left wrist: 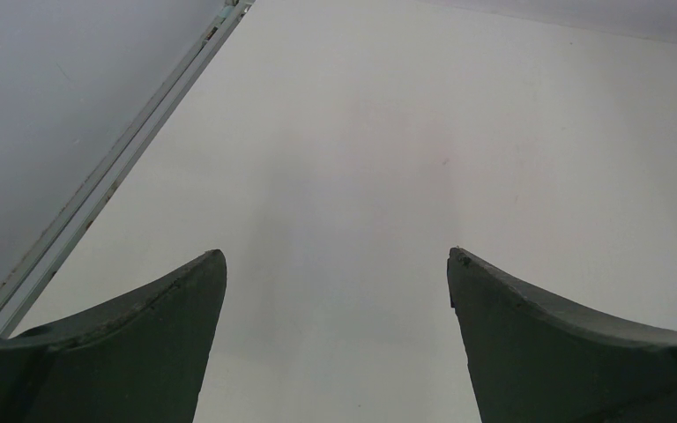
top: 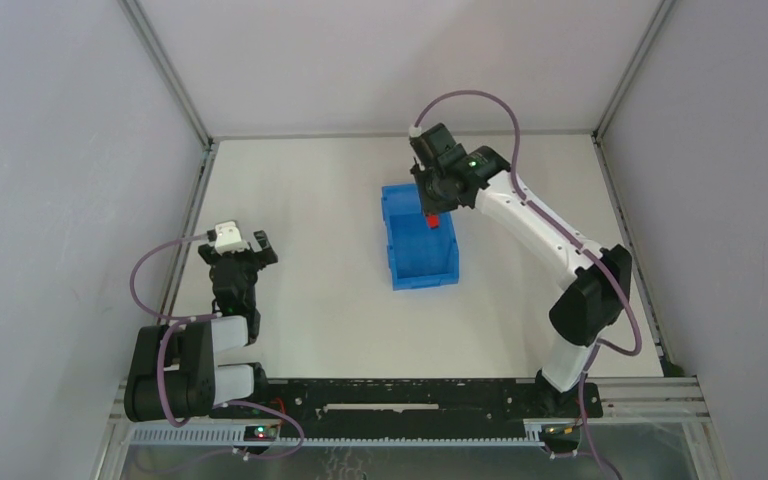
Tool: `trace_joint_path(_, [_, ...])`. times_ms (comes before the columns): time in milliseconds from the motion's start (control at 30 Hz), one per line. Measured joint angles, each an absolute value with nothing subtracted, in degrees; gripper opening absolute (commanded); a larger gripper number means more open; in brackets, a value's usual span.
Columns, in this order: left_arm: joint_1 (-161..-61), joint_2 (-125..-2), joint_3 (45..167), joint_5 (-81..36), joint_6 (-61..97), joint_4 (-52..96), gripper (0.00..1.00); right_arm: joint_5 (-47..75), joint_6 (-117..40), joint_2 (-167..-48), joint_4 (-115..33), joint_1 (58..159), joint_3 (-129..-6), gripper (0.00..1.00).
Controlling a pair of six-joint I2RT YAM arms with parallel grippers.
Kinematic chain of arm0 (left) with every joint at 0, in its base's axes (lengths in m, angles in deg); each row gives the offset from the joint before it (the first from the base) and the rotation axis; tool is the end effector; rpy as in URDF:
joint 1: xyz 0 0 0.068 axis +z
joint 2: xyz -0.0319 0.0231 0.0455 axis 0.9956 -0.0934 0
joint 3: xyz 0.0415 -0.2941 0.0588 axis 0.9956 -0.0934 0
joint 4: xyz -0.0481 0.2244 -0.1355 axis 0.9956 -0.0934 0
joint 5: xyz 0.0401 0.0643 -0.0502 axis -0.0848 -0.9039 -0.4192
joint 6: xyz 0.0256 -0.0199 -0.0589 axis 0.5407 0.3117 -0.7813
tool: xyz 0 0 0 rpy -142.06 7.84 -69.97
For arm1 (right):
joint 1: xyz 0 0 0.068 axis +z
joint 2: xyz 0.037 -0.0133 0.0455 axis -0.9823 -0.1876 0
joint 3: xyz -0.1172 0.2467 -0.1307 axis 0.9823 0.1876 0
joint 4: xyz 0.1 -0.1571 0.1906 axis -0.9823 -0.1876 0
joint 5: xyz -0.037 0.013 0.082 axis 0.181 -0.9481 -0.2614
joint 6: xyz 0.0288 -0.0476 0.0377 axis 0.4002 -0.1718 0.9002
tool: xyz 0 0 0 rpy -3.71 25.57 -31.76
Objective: Put the screwdriver in the bin
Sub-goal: Place the screwdriver in the bin.
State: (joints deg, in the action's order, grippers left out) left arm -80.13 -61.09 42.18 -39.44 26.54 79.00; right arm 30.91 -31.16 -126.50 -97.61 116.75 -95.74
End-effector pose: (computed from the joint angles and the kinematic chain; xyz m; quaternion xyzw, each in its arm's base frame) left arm 0.2202 0.0257 0.1843 -0.1002 0.7308 0.0654 0.6720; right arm 0.3178 0.2327 0.3770 -0.1650 0.9322 0.0637 0.3158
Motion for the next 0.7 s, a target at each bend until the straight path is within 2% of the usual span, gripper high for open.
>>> trace_joint_path(400, [-80.1, -61.1, 42.2, -39.4, 26.5, 79.0, 1.00, 31.2, -31.2, -134.5, -92.6, 118.4, -88.2, 0.00])
trace_joint_path(700, [-80.1, -61.1, 42.2, -39.4, 26.5, 79.0, 1.00, 32.0, -33.5, -135.2, -87.4, 119.2, -81.7, 0.03])
